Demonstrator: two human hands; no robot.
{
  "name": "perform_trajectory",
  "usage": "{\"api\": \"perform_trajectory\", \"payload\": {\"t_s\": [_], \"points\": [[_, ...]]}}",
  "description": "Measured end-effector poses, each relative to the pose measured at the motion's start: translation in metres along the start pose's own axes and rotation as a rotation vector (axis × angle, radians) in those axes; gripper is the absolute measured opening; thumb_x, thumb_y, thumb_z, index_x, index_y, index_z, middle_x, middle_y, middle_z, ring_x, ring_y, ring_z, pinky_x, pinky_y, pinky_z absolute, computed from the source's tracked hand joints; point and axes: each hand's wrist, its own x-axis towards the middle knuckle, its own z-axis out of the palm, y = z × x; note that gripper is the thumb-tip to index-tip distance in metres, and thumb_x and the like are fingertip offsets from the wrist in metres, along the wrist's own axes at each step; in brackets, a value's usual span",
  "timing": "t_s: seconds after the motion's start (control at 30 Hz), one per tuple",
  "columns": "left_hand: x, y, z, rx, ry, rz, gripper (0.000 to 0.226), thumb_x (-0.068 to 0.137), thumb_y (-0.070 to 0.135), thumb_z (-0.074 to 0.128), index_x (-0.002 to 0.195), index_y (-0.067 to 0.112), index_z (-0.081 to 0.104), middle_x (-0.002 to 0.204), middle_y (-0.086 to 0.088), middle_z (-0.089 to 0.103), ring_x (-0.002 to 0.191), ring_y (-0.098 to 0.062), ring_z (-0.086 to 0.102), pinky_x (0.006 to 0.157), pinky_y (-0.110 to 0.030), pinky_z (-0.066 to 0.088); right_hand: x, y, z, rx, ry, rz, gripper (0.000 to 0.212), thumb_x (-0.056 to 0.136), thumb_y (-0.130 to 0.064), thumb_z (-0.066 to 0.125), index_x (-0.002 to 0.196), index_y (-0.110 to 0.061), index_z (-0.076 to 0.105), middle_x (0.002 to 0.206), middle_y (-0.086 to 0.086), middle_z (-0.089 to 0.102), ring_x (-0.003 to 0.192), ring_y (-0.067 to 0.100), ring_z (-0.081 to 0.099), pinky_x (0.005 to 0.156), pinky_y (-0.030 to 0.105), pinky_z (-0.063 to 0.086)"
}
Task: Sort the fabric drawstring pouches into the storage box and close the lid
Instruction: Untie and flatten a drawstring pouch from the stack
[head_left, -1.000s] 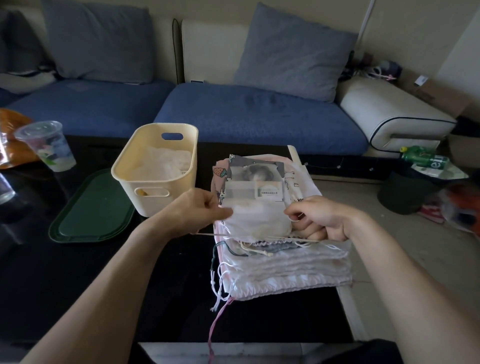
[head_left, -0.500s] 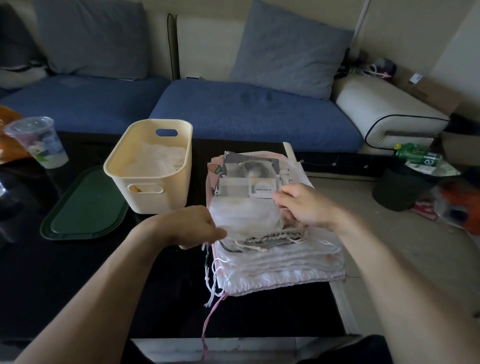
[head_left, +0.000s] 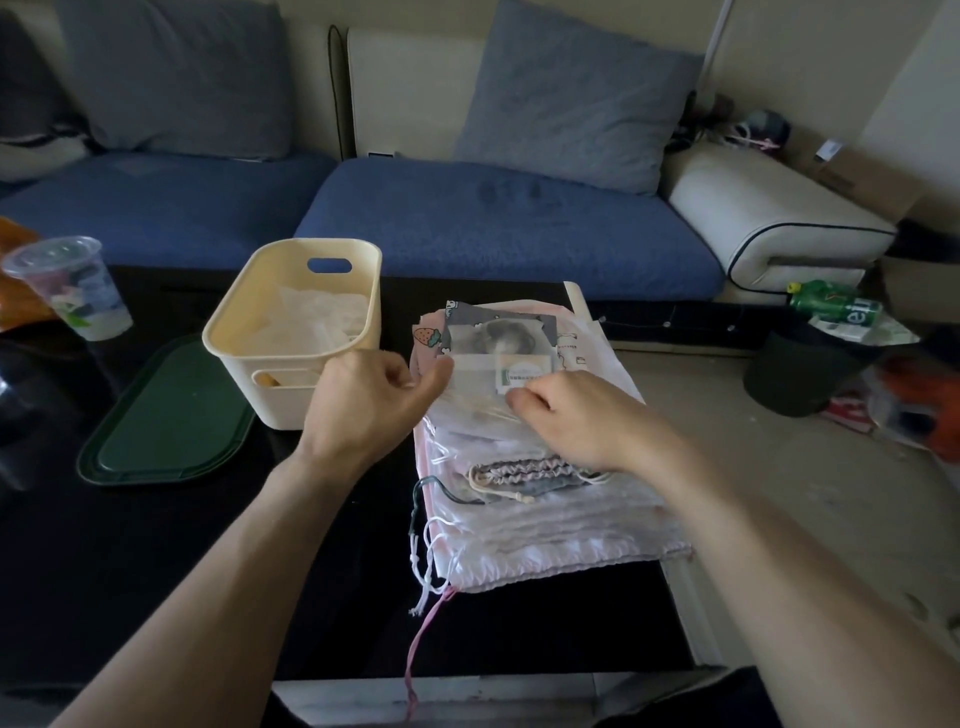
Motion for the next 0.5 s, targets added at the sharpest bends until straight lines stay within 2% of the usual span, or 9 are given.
{"api": "perform_trajectory", "payload": {"t_s": [0.03,0.1,0.17,0.23,0.3,0.37,0.4,0.43,0.5], "points": [[-0.001,0.002,0.002,-0.036,0.088,0.085,0.047,0.084,0.048,0.072,0.061,0.008,0.061,0.053,0.000,0.056,0.053,-0.017,0.053,0.049,-0.021,0.039,-0.002,-0.004,0.001,-0.060,0.039,-0.020,0.052,0.106,-0.036,0.039,0.059,-0.013,0.043,0.058,-0.001,0.046,0.052,0.013,0.044,0.053,0.034,0.030],[0.000,0.005,0.006,-0.120,0.162,0.206,0.019,0.085,0.031,0.075,0.078,0.016,0.066,0.065,0.005,0.057,0.059,-0.010,0.053,0.055,-0.013,0.038,-0.006,-0.011,0.003,-0.147,0.074,-0.053,0.049,0.103,-0.037,0.042,0.061,-0.014,0.048,0.061,0.000,0.051,0.057,0.014,0.051,0.054,0.035,0.034],[0.002,0.005,0.011,-0.177,0.150,0.237,0.010,0.086,0.018,0.073,0.096,0.016,0.069,0.075,0.003,0.059,0.067,-0.009,0.054,0.062,-0.013,0.042,-0.009,-0.017,0.006,-0.215,0.027,-0.055,0.043,0.099,-0.039,0.046,0.066,-0.013,0.054,0.065,0.003,0.058,0.062,0.018,0.056,0.057,0.035,0.044],[0.000,0.003,0.018,-0.204,0.067,0.222,0.024,0.090,0.009,0.066,0.113,0.016,0.068,0.088,0.003,0.063,0.081,-0.006,0.059,0.072,-0.014,0.048,-0.009,-0.019,0.011,-0.224,-0.042,-0.045,0.040,0.097,-0.038,0.049,0.069,-0.011,0.056,0.068,0.003,0.060,0.064,0.019,0.057,0.058,0.033,0.044],[-0.002,-0.001,0.026,-0.265,-0.119,0.182,0.043,0.093,0.006,0.058,0.133,0.023,0.058,0.109,0.006,0.065,0.102,0.000,0.060,0.092,-0.017,0.049,-0.008,-0.020,0.015,-0.162,-0.096,-0.038,0.041,0.098,-0.036,0.049,0.066,-0.010,0.050,0.064,0.002,0.055,0.058,0.018,0.050,0.053,0.032,0.037],[-0.004,-0.004,0.027,-0.349,-0.332,0.131,0.066,0.094,0.005,0.051,0.148,0.039,0.037,0.135,0.009,0.057,0.125,-0.001,0.052,0.107,-0.020,0.039,-0.007,-0.020,0.017,-0.065,-0.132,-0.020,0.043,0.100,-0.035,0.048,0.063,-0.012,0.045,0.061,0.002,0.047,0.054,0.018,0.042,0.053,0.032,0.033],[-0.003,-0.005,0.027,-0.315,-0.395,0.118,0.074,0.094,0.003,0.050,0.151,0.044,0.027,0.144,0.010,0.048,0.133,-0.004,0.045,0.109,-0.019,0.032,-0.006,-0.019,0.017,-0.025,-0.150,-0.004,0.044,0.100,-0.034,0.048,0.063,-0.013,0.043,0.060,0.002,0.044,0.053,0.018,0.040,0.054,0.033,0.032],[-0.004,-0.003,0.026,-0.229,-0.416,0.109,0.080,0.094,0.003,0.050,0.154,0.044,0.018,0.150,0.008,0.039,0.139,-0.008,0.037,0.110,-0.017,0.026,-0.006,-0.017,0.018,0.007,-0.165,0.013,0.045,0.101,-0.034,0.048,0.062,-0.013,0.042,0.060,0.002,0.042,0.054,0.018,0.038,0.055,0.033,0.031],[-0.006,0.001,0.025,-0.138,-0.326,0.016,0.083,0.093,0.005,0.054,0.157,0.037,0.011,0.156,-0.006,0.022,0.145,-0.021,0.024,0.113,-0.022,0.021,-0.004,-0.012,0.020,0.062,-0.177,0.036,0.047,0.102,-0.035,0.048,0.061,-0.014,0.041,0.058,0.001,0.040,0.054,0.019,0.037,0.057,0.034,0.031]]}}
